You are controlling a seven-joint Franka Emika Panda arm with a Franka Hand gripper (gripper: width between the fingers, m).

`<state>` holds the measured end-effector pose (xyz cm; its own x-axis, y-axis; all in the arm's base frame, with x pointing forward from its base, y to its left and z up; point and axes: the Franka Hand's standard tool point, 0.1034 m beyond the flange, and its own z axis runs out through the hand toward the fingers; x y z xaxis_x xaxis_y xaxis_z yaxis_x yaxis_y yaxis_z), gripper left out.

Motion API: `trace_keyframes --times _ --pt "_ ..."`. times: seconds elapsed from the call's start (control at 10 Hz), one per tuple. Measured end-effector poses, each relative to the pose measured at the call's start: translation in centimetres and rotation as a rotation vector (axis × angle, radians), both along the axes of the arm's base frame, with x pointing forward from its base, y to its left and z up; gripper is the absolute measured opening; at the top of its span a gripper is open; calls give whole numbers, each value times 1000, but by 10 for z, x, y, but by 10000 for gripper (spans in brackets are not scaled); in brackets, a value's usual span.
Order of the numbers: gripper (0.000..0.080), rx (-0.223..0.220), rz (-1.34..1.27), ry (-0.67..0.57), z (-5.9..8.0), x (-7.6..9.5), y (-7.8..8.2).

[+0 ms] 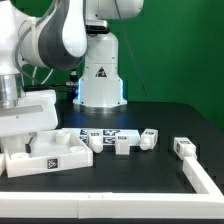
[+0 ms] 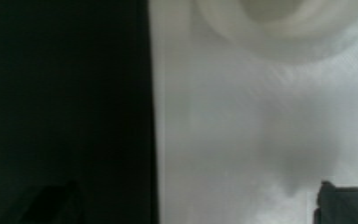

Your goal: Assemble one leg

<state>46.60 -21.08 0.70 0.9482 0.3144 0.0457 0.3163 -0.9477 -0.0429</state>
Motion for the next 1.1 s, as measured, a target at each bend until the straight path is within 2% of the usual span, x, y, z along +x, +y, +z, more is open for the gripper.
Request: trace_keyframes --times 0.2,0.4,0.5,0.6,0.7,0.8,0.9,1.0,1.1 --pt "639 0 0 -1 0 1 0" --pt "307 0 0 -1 0 1 0" --pt "307 0 0 -1 0 1 0" --pt "122 0 0 -1 0 0 0" --pt "122 8 2 8 1 0 0" --pt "44 28 0 20 8 1 0" --pt "44 40 -3 23 15 2 2" --pt "44 53 -36 27 24 4 7" --pt "44 57 -98 28 41 11 18"
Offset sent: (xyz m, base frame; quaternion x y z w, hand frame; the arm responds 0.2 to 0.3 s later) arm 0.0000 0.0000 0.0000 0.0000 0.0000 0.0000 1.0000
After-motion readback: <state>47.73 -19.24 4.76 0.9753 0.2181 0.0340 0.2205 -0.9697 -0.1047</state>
